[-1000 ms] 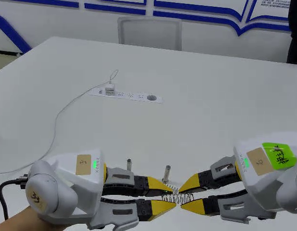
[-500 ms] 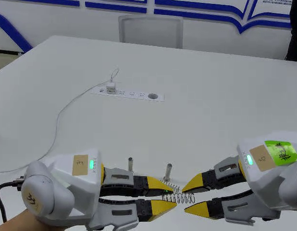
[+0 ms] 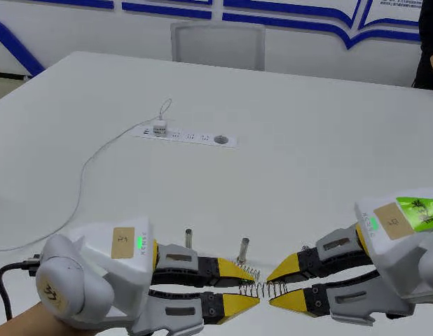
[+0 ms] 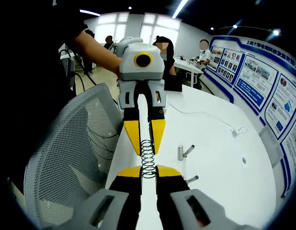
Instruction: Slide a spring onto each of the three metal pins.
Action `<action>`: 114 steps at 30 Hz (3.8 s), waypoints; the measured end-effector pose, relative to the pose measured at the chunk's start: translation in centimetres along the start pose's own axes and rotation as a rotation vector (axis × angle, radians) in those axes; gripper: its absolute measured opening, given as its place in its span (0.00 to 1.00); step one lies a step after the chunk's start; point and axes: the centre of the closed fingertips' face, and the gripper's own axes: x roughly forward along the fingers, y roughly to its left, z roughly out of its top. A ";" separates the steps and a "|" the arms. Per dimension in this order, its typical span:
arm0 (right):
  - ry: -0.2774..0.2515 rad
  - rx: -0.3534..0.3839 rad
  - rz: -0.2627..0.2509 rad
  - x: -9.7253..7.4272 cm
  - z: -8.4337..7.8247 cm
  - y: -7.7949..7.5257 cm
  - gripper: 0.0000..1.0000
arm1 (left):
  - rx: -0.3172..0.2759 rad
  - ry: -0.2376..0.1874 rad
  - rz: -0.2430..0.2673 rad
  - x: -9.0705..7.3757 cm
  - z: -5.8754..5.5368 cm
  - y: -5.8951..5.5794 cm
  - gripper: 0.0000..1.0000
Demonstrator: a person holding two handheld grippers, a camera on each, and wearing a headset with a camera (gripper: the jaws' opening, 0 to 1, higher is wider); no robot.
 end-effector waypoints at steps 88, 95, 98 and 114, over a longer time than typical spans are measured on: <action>-0.274 0.234 -0.115 -0.5 5.3 -2.7 0.11 | -0.189 -0.065 0.140 -1.1 -0.6 2.1 0.17; -0.268 0.254 -0.175 -1.2 4.5 -4.1 0.11 | -0.186 -0.081 0.212 -1.7 -0.5 3.5 0.33; -0.262 0.264 -0.196 -1.6 3.9 -4.6 0.11 | -0.194 -0.081 0.231 -2.1 -0.7 4.0 0.34; -0.224 0.336 -0.321 -2.9 0.5 -7.0 0.11 | -0.281 -0.087 0.325 -3.7 -1.7 5.8 0.53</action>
